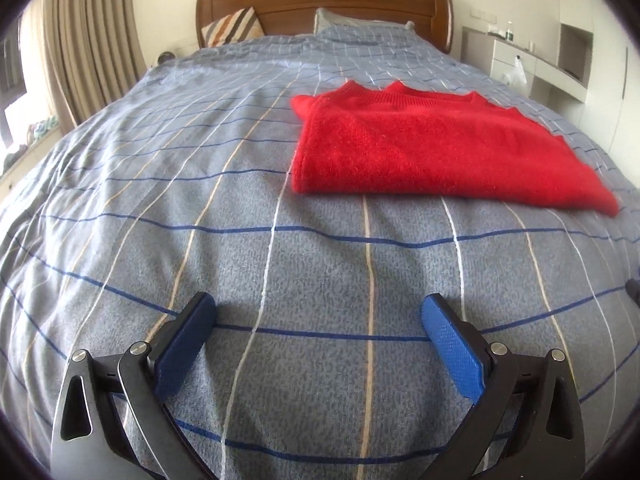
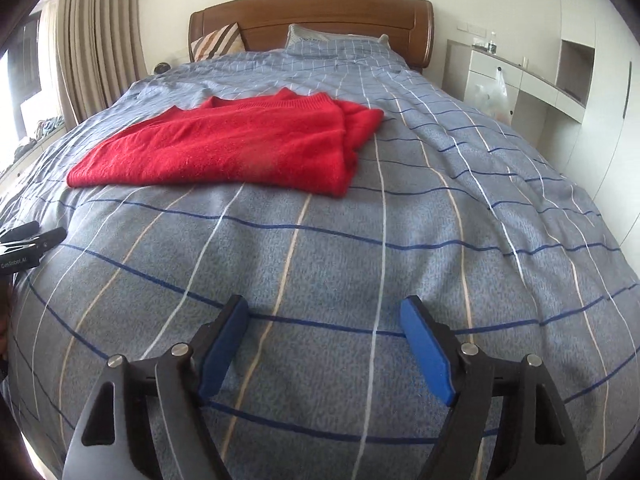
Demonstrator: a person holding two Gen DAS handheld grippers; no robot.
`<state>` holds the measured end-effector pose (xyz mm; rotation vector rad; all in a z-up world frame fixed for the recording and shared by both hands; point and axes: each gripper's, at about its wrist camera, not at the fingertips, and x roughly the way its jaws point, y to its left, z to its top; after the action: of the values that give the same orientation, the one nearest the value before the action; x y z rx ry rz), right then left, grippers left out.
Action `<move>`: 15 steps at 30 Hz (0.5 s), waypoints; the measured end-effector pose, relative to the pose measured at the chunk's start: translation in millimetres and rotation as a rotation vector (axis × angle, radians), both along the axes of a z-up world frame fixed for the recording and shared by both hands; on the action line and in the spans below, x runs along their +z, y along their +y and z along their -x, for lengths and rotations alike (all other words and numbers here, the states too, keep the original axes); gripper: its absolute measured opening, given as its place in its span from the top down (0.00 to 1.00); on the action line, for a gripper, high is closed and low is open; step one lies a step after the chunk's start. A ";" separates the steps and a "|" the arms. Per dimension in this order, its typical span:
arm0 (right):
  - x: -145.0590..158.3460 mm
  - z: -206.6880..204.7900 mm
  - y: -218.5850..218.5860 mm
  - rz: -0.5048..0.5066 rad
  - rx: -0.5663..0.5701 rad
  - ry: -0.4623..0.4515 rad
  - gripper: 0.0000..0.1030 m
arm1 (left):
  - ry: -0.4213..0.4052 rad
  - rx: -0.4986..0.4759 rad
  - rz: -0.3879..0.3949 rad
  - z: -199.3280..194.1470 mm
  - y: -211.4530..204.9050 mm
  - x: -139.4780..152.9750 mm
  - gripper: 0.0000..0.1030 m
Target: Fold small clothes
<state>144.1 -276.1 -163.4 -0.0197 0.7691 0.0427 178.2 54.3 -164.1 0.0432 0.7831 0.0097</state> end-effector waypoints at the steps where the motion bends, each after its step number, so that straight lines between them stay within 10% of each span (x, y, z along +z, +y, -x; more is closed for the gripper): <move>1: -1.7 -0.6 -1.6 -0.006 -0.004 0.000 0.21 | -0.001 -0.002 -0.003 0.7 -0.1 -0.8 0.00; 15: -6.6 -2.9 -0.3 -0.005 -0.006 0.005 0.18 | -0.015 0.000 -0.030 4.8 -4.5 -4.2 0.00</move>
<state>146.9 -276.4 -170.1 -0.0129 0.7735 0.0388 173.4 49.8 -168.3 0.0714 0.7684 0.0218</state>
